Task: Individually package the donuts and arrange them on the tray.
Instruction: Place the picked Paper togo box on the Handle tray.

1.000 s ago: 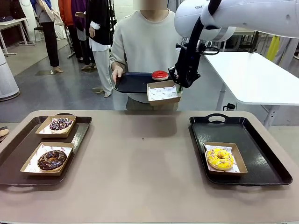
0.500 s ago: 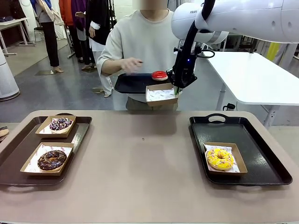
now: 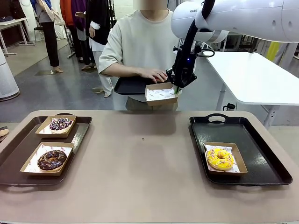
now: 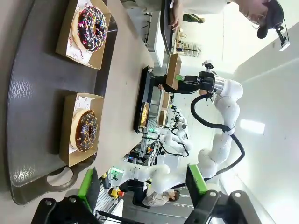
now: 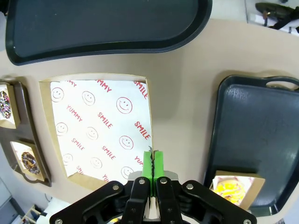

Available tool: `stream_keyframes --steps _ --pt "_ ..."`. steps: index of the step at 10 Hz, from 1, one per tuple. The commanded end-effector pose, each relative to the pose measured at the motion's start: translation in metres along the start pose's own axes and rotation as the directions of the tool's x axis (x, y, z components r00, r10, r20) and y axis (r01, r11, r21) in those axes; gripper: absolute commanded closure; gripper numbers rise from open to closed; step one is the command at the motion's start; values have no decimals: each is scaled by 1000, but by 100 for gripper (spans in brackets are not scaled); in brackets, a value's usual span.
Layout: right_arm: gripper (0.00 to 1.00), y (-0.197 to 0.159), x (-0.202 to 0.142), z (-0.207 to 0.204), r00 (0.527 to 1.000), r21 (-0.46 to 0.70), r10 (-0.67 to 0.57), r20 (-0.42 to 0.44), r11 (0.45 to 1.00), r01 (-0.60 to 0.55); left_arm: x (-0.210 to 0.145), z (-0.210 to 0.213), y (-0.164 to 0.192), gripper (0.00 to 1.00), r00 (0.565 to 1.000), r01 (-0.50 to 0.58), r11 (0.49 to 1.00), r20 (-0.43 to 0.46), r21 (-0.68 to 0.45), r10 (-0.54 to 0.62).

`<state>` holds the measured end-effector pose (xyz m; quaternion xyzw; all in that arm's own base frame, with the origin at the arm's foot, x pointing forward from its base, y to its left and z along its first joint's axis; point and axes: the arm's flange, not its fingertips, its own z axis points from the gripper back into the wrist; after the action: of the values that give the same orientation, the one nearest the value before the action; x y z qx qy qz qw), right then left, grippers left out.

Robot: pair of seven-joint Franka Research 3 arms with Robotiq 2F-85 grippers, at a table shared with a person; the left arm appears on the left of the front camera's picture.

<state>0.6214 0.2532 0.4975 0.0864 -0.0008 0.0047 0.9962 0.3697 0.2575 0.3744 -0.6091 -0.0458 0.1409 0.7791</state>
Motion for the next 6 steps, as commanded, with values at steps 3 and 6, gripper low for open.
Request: stream_keyframes --steps 3,6 --pt "100 -2 -1 1 1000 -1 2 3 1000 -2 0 0 -2 3 1000 5 1000 -1 1 -5" --pt "100 -2 -1 1 1000 -1 2 3 1000 -2 0 0 -2 3 1000 5 1000 -1 1 -5"
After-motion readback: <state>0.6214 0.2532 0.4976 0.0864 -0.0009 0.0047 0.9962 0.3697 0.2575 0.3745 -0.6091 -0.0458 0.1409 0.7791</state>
